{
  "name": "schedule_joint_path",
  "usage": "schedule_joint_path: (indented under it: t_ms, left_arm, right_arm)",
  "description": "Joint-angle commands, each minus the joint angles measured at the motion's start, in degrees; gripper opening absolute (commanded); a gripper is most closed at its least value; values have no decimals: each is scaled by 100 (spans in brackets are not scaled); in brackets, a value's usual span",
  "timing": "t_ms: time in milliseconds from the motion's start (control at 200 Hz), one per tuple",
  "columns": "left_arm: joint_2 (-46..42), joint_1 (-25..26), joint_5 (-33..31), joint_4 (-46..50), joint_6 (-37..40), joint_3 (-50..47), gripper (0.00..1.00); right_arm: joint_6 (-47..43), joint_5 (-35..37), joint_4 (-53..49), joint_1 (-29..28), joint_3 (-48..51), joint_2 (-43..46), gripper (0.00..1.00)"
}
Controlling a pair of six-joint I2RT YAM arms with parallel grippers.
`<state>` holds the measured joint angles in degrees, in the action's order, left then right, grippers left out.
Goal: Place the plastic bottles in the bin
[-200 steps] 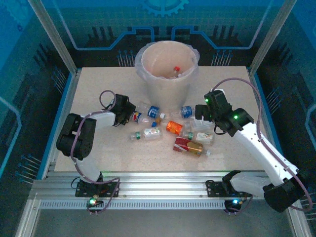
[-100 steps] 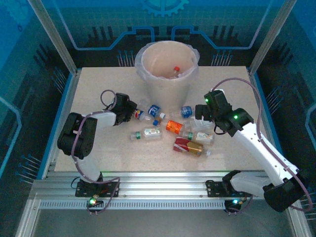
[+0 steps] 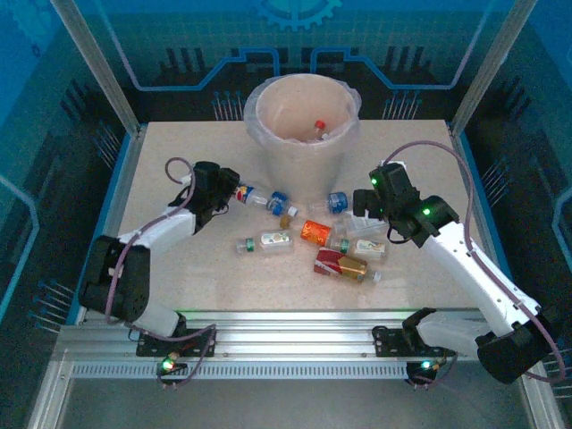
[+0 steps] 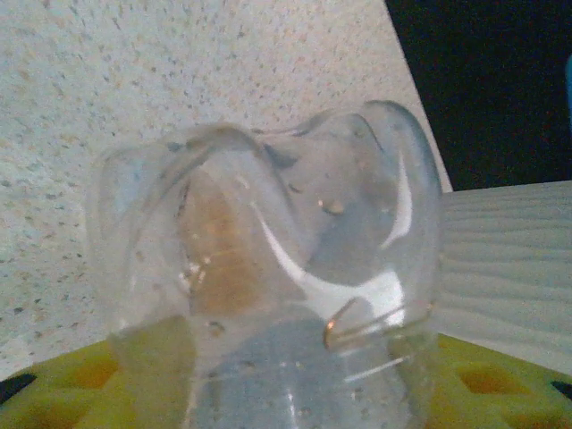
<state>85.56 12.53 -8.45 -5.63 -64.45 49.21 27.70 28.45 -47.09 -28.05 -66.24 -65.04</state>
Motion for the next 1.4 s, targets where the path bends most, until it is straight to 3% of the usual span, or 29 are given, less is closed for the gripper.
schedule_joint_path:
  t_ms: [0, 230, 400, 580, 770, 1096, 1396]
  left_arm:
    - [-553, -6, -444, 267, 312, -158, 57]
    - [-1752, 36, -881, 361, 1054, -238, 56]
    - [-2531, 337, -1425, 352, 2047, 42, 56]
    - [-2695, 652, -1568, 52, 3016, 586, 56]
    - [-2298, 964, -1292, -443, 3781, 1357, 56]
    - [-1122, 1267, -503, -1128, 4426, 3033, 57]
    - [352, 1300, -899, -1643, 5448, 4568, 54]
  right_arm:
    - [121, 3, 68, 94, 36, 100, 100]
    - [122, -6, 199, 97, 160, 262, 100]
    - [121, 9, 304, 98, 280, 403, 100]
    - [139, 12, 401, 102, 398, 559, 100]
    - [148, 79, 403, 100, 510, 741, 100]
    - [323, 210, 371, 125, 684, 996, 100]
    - [395, 251, 359, 142, 770, 1085, 100]
